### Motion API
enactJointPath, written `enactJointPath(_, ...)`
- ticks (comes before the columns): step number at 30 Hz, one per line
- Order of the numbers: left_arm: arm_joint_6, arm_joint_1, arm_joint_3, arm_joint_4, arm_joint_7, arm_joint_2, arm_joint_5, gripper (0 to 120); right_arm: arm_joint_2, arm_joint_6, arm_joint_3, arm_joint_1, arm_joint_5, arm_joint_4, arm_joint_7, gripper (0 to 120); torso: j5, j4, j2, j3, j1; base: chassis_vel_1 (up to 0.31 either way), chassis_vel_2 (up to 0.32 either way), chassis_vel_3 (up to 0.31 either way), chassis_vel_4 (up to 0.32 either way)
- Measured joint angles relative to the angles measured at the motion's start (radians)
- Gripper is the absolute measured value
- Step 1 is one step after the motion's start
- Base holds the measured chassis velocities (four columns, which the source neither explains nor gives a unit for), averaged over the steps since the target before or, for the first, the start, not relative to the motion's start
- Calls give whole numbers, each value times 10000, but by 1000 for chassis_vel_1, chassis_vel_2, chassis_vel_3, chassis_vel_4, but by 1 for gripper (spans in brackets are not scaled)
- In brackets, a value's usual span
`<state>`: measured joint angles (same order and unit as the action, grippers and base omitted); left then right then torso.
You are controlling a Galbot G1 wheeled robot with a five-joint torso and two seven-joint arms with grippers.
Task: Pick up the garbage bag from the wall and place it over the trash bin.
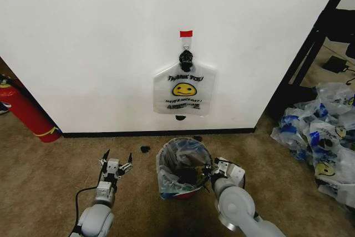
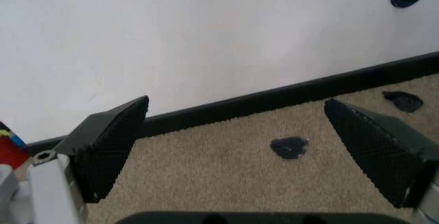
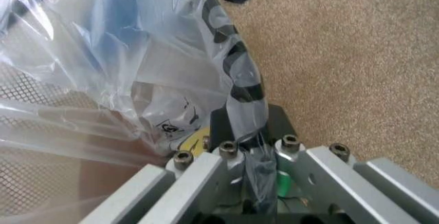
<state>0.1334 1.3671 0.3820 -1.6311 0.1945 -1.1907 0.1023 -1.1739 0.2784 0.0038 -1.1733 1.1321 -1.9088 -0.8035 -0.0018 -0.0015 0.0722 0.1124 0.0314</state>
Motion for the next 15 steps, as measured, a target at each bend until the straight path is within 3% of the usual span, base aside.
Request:
enactJointPath(8, 9, 4, -2, -29, -47, -2, -44, 100, -57, 438, 0, 83, -227, 122, -62, 24, 0, -2, 0, -1, 0, 0, 0, 0, 0)
enactJointPath(12, 24, 36, -11, -96, -68, -3, -74, 100, 4, 644, -81, -122, -746, -35, -302, 45, 0, 0, 0, -1, 0, 0, 0, 0, 0)
enactJointPath(15, 33, 58, -11, -125, -74, 12, -76, 100, 99, 698, -69, -285, -838, -215, -288, 52, 0, 0, 0, 0, 0, 0, 0, 0, 0)
